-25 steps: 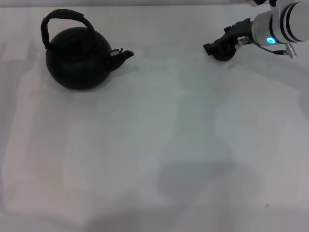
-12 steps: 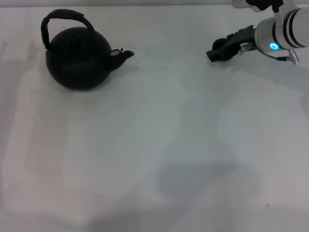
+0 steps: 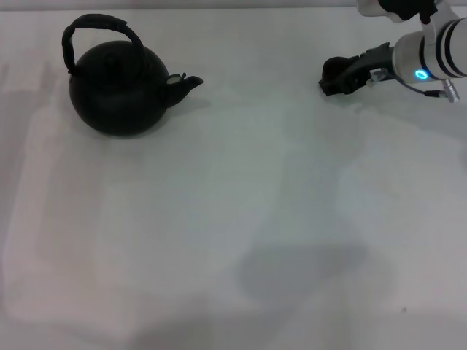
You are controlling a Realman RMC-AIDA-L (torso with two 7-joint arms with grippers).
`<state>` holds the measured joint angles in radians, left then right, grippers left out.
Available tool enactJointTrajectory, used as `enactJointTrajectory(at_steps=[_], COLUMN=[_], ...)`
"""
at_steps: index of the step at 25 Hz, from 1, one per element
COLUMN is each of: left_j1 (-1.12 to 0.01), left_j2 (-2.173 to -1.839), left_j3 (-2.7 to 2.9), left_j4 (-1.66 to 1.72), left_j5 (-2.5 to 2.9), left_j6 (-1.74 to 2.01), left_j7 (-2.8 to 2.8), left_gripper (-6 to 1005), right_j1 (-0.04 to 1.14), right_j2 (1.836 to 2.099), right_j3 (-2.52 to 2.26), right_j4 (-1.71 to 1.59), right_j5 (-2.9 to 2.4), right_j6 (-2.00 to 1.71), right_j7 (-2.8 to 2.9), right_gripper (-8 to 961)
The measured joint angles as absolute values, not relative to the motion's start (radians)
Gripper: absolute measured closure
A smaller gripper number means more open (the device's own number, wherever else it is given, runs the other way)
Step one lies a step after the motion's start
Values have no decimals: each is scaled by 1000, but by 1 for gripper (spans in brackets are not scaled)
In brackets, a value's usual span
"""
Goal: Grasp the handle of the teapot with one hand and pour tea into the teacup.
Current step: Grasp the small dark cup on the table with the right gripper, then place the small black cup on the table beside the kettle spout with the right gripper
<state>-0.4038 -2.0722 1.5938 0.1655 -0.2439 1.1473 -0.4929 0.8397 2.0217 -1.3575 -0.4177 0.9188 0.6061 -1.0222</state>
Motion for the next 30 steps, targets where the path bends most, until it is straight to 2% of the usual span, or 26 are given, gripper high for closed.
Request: enactJointTrajectory(at_steps=[4,10,17,30], left_j1=[-400,-396,-396,-394], left_j2=[-2072,-2072,-2072,-2071], left_j3=[1594,1594,1594,1594], left_j4=[164,163,162,163], left_j5=[-260,-268,-269,-279], left_j6=[1147,1147,1141,1123], left_j7=[-491,-491,-489,-489], left_gripper=[217,217,217,217], right_j1=[800,742,740,754], right_j2=[2022,2018,2024,2026], right_j3=[-1380,-1382,-1432,-1872], right_j4=[-492,-619,-728,-908], right_j5=[922,962,995,1098], right_j6=[613,692,867,908], right_j7=[-1025,-1024,-1029,-1021], right_gripper=[142,228,229,217])
